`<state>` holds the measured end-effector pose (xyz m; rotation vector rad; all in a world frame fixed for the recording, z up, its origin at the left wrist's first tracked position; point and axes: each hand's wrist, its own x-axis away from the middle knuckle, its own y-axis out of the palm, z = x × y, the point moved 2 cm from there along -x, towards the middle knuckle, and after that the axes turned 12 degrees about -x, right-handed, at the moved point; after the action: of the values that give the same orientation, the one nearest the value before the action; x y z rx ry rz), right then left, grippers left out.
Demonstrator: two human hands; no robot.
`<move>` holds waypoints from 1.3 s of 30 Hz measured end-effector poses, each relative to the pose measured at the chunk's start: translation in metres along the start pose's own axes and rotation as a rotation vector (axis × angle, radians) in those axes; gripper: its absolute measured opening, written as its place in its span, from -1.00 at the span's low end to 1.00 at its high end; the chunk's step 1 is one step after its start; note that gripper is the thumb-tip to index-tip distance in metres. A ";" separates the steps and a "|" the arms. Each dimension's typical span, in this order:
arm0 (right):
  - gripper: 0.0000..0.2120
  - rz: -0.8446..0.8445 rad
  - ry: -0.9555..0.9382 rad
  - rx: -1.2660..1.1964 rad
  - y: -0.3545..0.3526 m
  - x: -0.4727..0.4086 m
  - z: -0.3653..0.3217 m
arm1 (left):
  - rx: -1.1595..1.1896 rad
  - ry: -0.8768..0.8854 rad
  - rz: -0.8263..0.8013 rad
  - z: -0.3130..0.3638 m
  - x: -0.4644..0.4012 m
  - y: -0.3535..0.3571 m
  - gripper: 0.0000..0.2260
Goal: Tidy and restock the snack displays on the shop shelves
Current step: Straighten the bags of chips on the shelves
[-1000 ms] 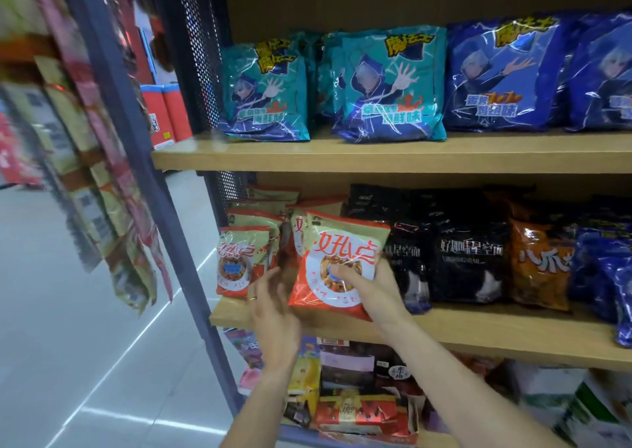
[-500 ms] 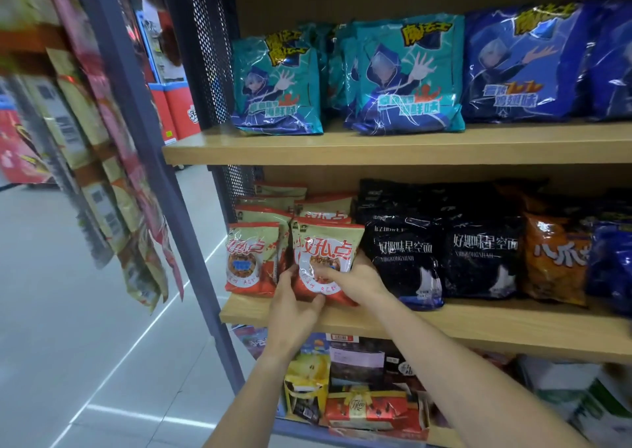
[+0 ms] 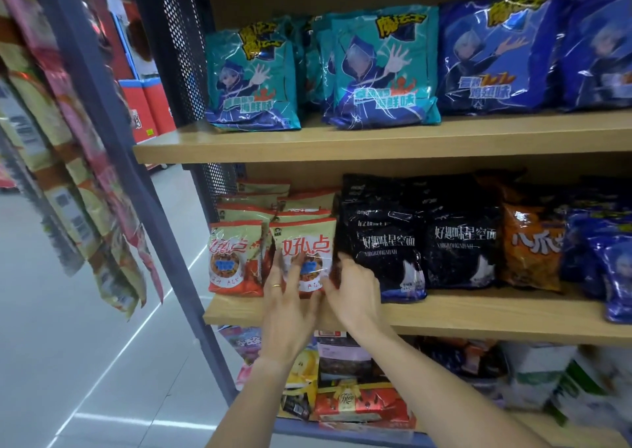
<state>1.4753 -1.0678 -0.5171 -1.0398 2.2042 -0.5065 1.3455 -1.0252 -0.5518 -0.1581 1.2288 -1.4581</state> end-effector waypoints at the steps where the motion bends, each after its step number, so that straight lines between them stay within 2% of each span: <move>1: -0.58 0.039 -0.031 0.014 -0.009 0.005 0.003 | -0.007 0.005 -0.004 0.000 -0.001 0.001 -0.38; 5: -0.43 0.245 -0.194 0.250 -0.054 0.034 0.038 | -0.080 -0.010 -0.017 -0.001 0.002 0.008 -0.35; 8: -0.30 0.210 -0.175 0.367 -0.066 0.043 0.070 | -0.219 -0.002 0.050 0.000 0.006 0.014 -0.39; 11: -0.40 0.193 -0.193 0.406 -0.057 0.043 0.086 | -0.264 0.013 0.039 0.005 0.001 0.020 -0.48; 14: -0.55 0.206 -0.171 0.423 -0.053 0.032 0.083 | -0.237 0.021 0.009 0.012 -0.009 0.024 -0.46; 17: -0.62 0.206 -0.133 0.449 -0.051 0.019 0.080 | -0.205 0.024 -0.025 0.013 -0.015 0.027 -0.46; 21: -0.62 0.172 -0.087 0.449 -0.047 0.012 0.080 | -0.176 0.034 -0.033 0.011 -0.012 0.025 -0.44; 25: -0.56 0.168 -0.139 0.410 -0.049 0.021 0.081 | -0.186 0.046 -0.034 0.011 -0.008 0.022 -0.36; 30: -0.50 0.175 -0.172 0.376 -0.066 0.034 0.081 | -0.317 0.012 0.013 0.027 -0.003 0.016 -0.28; 31: -0.50 0.195 -0.175 0.366 -0.074 0.037 0.083 | -0.337 0.033 0.061 0.035 -0.001 0.014 -0.32; 33: -0.52 0.266 -0.153 0.351 -0.097 0.042 0.095 | -0.341 0.187 0.147 0.060 0.006 0.018 -0.42; 36: -0.50 0.349 -0.087 0.406 -0.134 0.042 0.123 | -0.338 0.433 0.108 0.105 0.011 0.042 -0.53; 39: -0.42 0.218 -0.027 0.503 -0.147 0.033 0.144 | -0.381 0.362 -0.043 0.128 0.002 0.064 -0.60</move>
<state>1.6380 -1.1939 -0.5491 -0.5309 1.9832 -0.8800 1.4748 -1.0862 -0.5436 -0.1827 1.8053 -1.3108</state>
